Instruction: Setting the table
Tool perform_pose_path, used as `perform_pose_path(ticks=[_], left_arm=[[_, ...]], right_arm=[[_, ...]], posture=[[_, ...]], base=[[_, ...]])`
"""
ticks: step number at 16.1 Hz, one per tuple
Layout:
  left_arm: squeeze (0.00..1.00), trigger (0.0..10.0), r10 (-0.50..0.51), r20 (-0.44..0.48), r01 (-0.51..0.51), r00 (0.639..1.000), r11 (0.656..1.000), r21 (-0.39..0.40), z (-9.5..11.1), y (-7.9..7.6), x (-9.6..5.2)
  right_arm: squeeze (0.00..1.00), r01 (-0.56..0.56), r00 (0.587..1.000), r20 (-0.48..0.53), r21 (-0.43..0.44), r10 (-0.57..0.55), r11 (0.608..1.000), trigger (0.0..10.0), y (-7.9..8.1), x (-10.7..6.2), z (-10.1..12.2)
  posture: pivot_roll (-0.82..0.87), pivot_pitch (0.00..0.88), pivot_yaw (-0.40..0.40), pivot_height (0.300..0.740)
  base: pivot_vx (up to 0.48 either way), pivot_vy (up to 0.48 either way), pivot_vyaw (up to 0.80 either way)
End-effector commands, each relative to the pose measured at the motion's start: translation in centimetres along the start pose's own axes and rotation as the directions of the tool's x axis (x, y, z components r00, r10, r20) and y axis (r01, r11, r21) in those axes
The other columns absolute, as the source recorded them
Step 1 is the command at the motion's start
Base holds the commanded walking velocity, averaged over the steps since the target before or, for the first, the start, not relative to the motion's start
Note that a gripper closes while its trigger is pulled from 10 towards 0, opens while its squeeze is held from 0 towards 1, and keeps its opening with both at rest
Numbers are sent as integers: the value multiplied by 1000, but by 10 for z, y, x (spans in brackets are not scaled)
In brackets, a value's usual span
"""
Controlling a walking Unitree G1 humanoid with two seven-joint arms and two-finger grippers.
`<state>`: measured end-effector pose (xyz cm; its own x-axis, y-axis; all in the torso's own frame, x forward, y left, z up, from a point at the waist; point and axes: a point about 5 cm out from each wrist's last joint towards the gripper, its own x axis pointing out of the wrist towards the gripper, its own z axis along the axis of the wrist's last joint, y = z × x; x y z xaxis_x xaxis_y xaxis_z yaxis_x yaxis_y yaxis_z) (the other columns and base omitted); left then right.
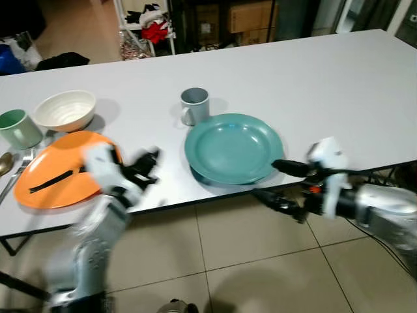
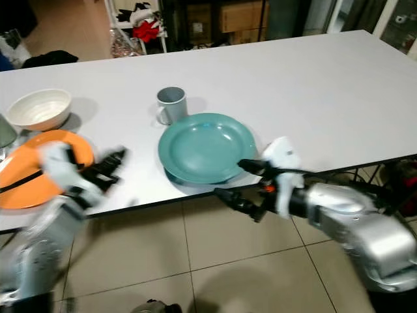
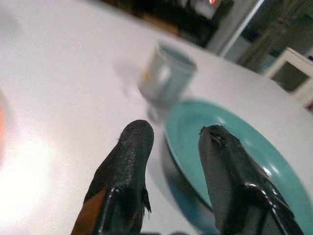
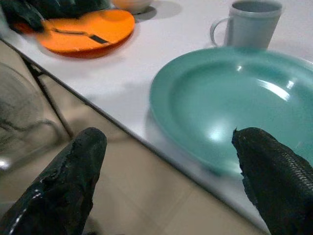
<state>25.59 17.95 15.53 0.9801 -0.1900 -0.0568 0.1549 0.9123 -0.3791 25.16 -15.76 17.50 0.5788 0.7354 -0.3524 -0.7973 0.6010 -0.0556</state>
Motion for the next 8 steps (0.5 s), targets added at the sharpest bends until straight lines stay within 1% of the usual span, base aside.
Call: perform_pose_path(ticks=[1,2,3,4,5,6,8], left_arm=[[0,10000,-43,60,36,997,994,101,19,-9,-9],[0,10000,-81,46,72,996,982,174,24,-12,-14],[0,10000,-131,1,126,991,958,259,26,-14,-20],[0,10000,-178,-74,193,981,918,346,22,-16,-28],[0,10000,-234,-196,296,952,861,413,15,-17,-39],[0,10000,-252,-251,341,934,840,423,11,-17,-45],[0,10000,-271,-288,376,919,825,422,10,-18,-50]], right_arm=[[0,4,1000,-4,-103,-5,995,10000,2,18,-1],[0,18,1000,-7,-130,-19,991,10000,-2,30,-1],[0,20,1000,-16,-168,-23,986,10000,-6,42,-1],[0,13,999,-30,-202,-19,979,10000,-8,52,-1],[0,0,998,-61,-247,-16,969,10000,-12,69,-5],[0,-9,997,-81,-271,-14,962,10000,-14,78,-7],[0,-24,995,-104,-293,-7,956,10000,-17,85,-11]], posture=[[-81,0,102,740],[-74,0,99,740],[-58,0,92,740],[-52,0,91,740],[-45,0,94,740],[-45,0,94,740],[-40,0,94,740]], base=[[0,0,0],[0,0,0],[0,0,0],[0,0,0],[0,0,0],[0,0,0],[0,0,0]])
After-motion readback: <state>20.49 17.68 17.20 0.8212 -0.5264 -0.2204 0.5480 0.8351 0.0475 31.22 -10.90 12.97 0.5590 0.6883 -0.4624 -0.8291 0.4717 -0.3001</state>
